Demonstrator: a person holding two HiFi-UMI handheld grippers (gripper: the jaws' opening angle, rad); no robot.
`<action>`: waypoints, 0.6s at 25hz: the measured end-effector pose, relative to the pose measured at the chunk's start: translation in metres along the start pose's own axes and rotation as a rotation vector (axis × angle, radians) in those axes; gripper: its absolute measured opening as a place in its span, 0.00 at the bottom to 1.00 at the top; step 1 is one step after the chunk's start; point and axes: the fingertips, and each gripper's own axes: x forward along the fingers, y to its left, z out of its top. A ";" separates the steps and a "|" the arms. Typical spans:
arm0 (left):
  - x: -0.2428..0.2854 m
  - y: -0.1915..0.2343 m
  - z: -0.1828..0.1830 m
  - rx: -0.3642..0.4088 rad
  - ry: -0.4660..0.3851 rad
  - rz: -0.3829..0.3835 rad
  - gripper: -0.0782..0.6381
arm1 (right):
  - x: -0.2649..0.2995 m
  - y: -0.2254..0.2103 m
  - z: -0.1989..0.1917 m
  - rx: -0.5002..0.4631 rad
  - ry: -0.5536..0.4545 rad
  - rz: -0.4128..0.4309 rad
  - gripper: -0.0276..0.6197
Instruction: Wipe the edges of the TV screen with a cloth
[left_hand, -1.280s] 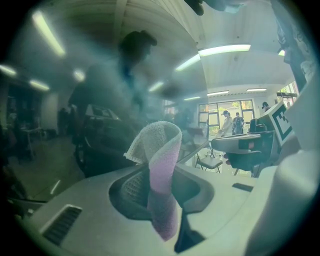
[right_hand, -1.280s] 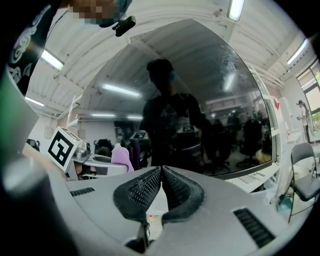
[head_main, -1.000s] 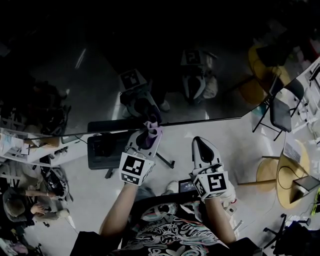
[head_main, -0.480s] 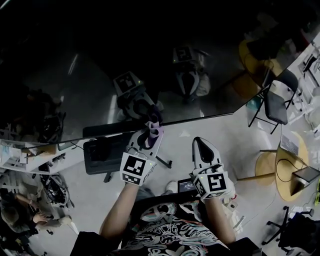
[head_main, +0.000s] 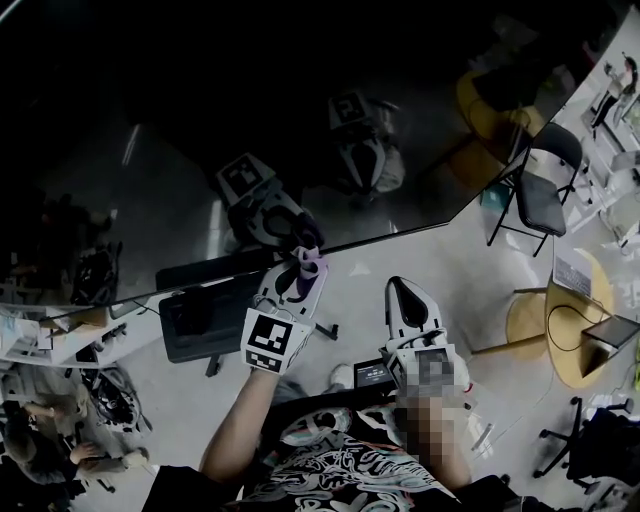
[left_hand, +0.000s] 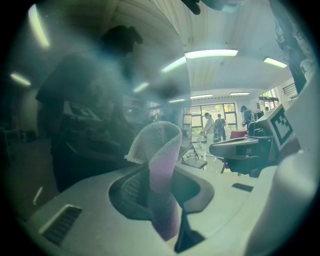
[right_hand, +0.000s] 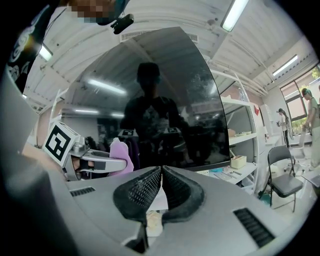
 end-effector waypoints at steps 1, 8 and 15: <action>0.001 -0.001 0.001 0.000 -0.003 -0.007 0.25 | -0.001 -0.001 0.000 0.000 -0.001 -0.007 0.09; 0.006 -0.004 0.001 0.004 -0.014 -0.063 0.25 | -0.004 0.005 0.001 -0.002 0.000 -0.053 0.09; 0.038 -0.036 0.011 0.026 -0.025 -0.124 0.25 | -0.018 -0.027 0.003 0.017 -0.009 -0.101 0.09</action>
